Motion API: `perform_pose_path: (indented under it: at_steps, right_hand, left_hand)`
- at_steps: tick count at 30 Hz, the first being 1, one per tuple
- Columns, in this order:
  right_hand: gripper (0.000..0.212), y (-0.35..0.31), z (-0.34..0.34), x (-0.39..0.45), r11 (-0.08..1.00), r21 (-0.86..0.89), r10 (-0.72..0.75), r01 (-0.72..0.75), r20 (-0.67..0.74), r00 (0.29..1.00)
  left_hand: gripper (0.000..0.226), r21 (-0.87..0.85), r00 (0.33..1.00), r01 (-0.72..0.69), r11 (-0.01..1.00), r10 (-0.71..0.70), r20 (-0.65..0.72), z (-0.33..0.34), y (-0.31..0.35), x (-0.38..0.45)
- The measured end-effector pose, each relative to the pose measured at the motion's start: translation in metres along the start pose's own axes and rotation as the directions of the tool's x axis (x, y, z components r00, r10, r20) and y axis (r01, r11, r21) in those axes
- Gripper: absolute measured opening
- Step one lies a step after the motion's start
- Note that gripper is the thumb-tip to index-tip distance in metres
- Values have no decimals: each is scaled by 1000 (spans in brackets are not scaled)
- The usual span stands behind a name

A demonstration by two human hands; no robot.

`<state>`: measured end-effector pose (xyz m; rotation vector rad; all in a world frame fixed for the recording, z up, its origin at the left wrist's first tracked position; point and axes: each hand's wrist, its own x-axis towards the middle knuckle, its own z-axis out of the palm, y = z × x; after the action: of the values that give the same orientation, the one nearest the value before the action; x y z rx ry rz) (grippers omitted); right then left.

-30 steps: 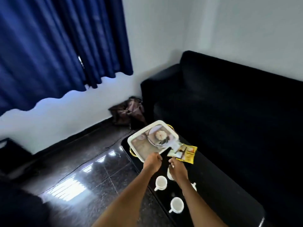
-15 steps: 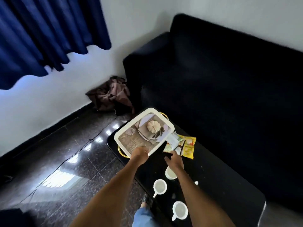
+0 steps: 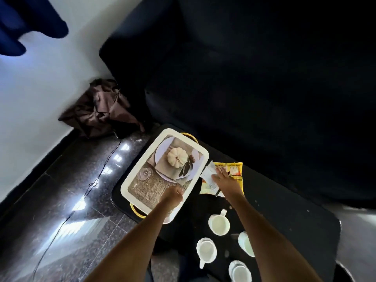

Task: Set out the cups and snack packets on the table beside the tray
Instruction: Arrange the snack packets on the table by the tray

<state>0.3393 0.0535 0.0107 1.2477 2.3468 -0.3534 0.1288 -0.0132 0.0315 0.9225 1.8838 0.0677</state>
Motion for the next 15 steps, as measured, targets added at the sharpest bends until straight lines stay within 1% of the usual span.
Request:
perform_pose_path:
  at_steps: [2,3,5,6,7,9,10,11,13,14,15]
  right_hand:
    - [59,2,-1,11,999,42,-4,3,13,1000]
    - [54,3,-2,14,995,92,26,-27,8,1000]
    - [43,2,-14,20,962,240,138,-132,-8,990]
    - [38,-1,-28,24,920,330,225,-210,-7,974]
    - [33,0,-43,30,860,432,306,-272,-8,952]
    - [26,7,-68,40,677,663,419,-321,12,908]
    - [23,10,-93,44,577,739,479,-347,38,877]
    - [23,9,-113,45,488,799,490,-351,82,868]
    - [25,3,-127,43,290,889,417,-354,215,883]
    - [25,-1,-128,43,235,897,349,-375,282,894]
    - [25,-7,-129,43,222,890,289,-398,330,899]
  left_hand:
    - [25,89,995,-77,993,71,72,-9,7,19]
    - [25,111,989,-120,987,109,105,-14,12,28]
    - [18,108,975,-172,979,153,160,-26,25,37]
    - [17,59,967,-178,982,163,197,-38,31,42]
    - [25,-24,962,-161,987,162,219,-46,40,46]
    - [47,-238,959,-98,966,155,236,-64,54,49]
    - [56,-305,954,-99,947,178,240,-86,67,54]
    - [64,-333,943,-99,938,196,270,-103,77,53]
    - [75,-353,912,-54,934,190,363,-116,78,55]
    - [74,-366,884,-12,930,181,432,-119,77,55]
    - [67,-383,848,40,923,172,502,-121,75,54]
